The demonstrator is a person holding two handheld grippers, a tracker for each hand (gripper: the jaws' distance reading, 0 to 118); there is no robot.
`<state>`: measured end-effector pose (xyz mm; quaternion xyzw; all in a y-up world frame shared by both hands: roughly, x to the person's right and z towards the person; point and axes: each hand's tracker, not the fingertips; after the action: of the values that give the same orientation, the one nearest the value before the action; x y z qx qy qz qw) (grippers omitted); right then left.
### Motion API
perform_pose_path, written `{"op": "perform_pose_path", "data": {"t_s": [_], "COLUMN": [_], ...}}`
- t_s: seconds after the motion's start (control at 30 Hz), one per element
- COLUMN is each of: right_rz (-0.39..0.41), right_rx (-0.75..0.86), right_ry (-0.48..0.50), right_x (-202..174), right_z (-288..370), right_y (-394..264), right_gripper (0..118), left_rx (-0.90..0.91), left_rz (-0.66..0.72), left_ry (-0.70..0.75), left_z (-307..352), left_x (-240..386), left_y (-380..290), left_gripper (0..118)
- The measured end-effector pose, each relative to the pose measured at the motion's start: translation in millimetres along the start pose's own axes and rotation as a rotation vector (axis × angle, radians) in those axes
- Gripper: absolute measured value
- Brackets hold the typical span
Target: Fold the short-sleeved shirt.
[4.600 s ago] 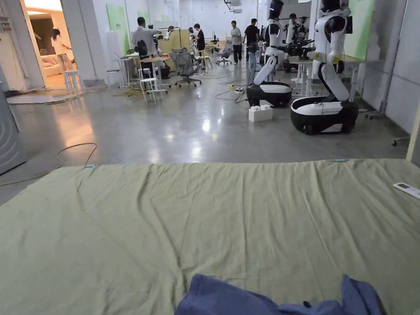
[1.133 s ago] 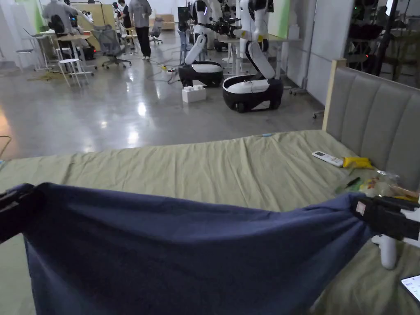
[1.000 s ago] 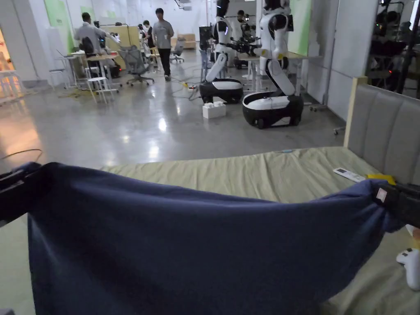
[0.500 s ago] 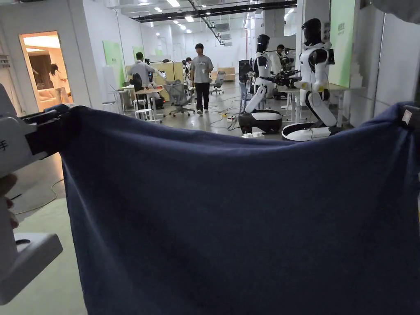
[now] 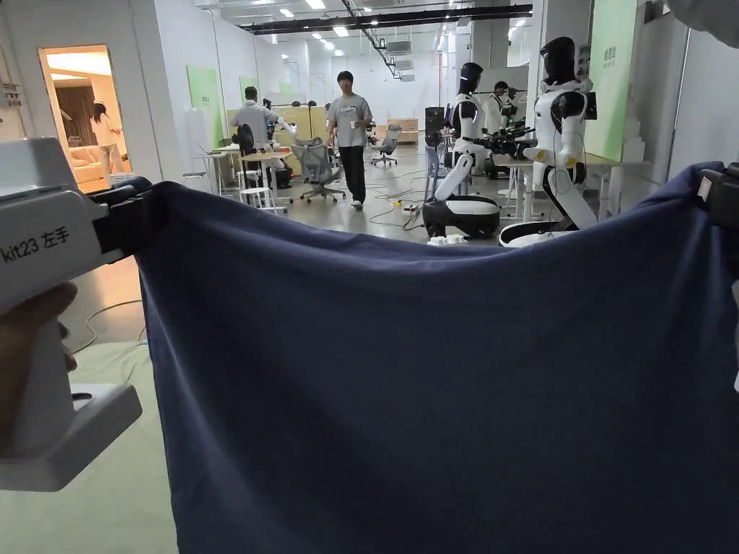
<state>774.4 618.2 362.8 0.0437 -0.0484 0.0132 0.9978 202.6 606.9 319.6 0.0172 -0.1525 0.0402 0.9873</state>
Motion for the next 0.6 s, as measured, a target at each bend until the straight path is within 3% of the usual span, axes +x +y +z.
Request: {"op": "perform_pose_path", "data": {"t_s": [0.33,0.6], "right_rz": [0.046,0.136], "right_rx": [-0.004,0.005], "right_ry": [-0.050,-0.098], "right_x": [-7,-24], "right_z": [-75,-145], "right_y": [-12,-19], "right_gripper": [8,7], "left_rx": [-0.043,-0.069], "left_rz": [0.010,0.030], "left_ry": [0.089,0.135], "left_z": [-75,-155], "left_x": [6,5], "left_y": [-21,-40], "left_gripper": [5,5]}}
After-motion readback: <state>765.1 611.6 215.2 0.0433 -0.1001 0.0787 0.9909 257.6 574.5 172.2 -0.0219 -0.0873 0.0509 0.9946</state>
